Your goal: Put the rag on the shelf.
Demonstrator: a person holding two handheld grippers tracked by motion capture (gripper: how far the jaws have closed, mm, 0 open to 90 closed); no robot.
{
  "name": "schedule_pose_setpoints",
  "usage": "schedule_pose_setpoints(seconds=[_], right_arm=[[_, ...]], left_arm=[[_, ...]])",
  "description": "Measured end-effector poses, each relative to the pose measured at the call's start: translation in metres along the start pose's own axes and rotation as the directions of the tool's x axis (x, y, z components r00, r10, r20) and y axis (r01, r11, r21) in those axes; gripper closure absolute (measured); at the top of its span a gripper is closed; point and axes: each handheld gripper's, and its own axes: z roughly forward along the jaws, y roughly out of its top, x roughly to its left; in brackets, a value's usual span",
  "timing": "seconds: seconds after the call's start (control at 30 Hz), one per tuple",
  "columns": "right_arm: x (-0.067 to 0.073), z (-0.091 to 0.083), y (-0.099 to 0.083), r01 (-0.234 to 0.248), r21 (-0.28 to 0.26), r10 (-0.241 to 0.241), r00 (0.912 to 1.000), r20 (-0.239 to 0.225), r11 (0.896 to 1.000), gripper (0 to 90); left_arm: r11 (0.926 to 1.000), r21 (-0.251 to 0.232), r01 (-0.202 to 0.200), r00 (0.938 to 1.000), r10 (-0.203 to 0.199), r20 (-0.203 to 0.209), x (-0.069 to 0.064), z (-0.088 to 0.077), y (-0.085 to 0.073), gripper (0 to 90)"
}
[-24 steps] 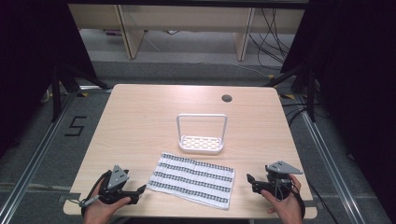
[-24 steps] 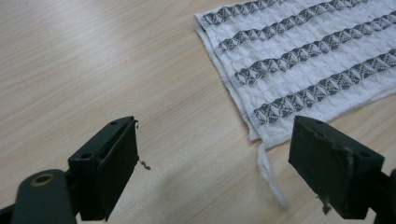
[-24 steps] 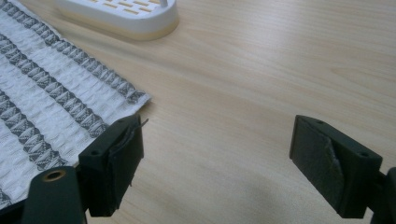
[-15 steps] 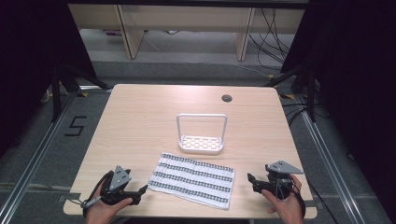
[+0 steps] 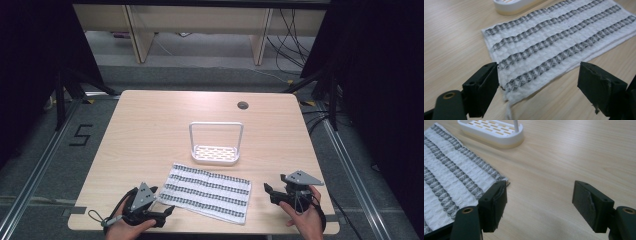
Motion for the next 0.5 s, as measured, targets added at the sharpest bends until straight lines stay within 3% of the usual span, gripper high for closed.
schedule_pose_setpoints(seconds=[0.1,0.13,0.2,0.27,0.3,0.33,0.37,0.43,0.47,0.5], right_arm=[[0.0,0.001,0.001,-0.006,-0.005,0.006,0.9999,-0.008,1.0,30.1],[0.003,0.001,0.001,-0.04,0.005,0.04,0.9992,-0.007,0.999,30.4],[0.0,0.002,0.003,-0.006,-0.003,0.006,0.9998,-0.018,1.0,31.7],[0.0,0.003,0.004,-0.01,-0.012,0.01,0.9997,-0.022,1.0,32.1],[0.0,0.003,0.004,-0.005,-0.021,0.005,0.9996,-0.027,1.0,32.5],[0.001,0.004,0.005,-0.01,-0.022,0.009,0.9993,-0.036,1.0,32.9],[0.001,0.004,0.006,0.001,-0.021,-0.002,0.9994,-0.034,1.0,33.6],[0.001,0.004,0.007,0.009,-0.015,-0.009,0.9994,-0.035,1.0,34.3],[0.004,0.005,0.008,-0.008,-0.007,0.008,0.999,-0.044,1.0,36.3],[0.004,0.005,0.008,-0.008,-0.007,0.008,0.999,-0.044,1.0,36.3]], left_arm=[[0.9999,0.009,-0.014,0.9998,0.013,0.017,-0.004,0.002,0.003,16.4],[1.0,0.002,-0.008,0.9997,0.008,0.023,-0.008,0.005,0.005,16.4],[0.9999,-0.013,-0.01,0.9981,0.011,0.061,-0.015,0.011,0.009,16.4],[0.9998,-0.006,-0.019,0.9971,0.02,0.074,-0.018,0.012,0.011,16.4],[0.9997,-0.025,-0.003,0.9959,0.005,0.09,-0.022,0.016,0.012,16.4],[0.9997,-0.015,-0.02,0.9952,0.021,0.095,-0.025,0.019,0.015,16.4],[0.9995,-0.031,-0.003,0.9942,0.007,0.107,-0.03,0.022,0.016,16.5],[0.999,-0.015,-0.043,0.9894,0.045,0.138,-0.036,0.028,0.021,17.4],[0.9989,-0.019,-0.043,0.9871,0.045,0.154,-0.045,0.035,0.026,18.4],[0.9989,-0.019,-0.043,0.9871,0.045,0.154,-0.045,0.035,0.026,19.2]])
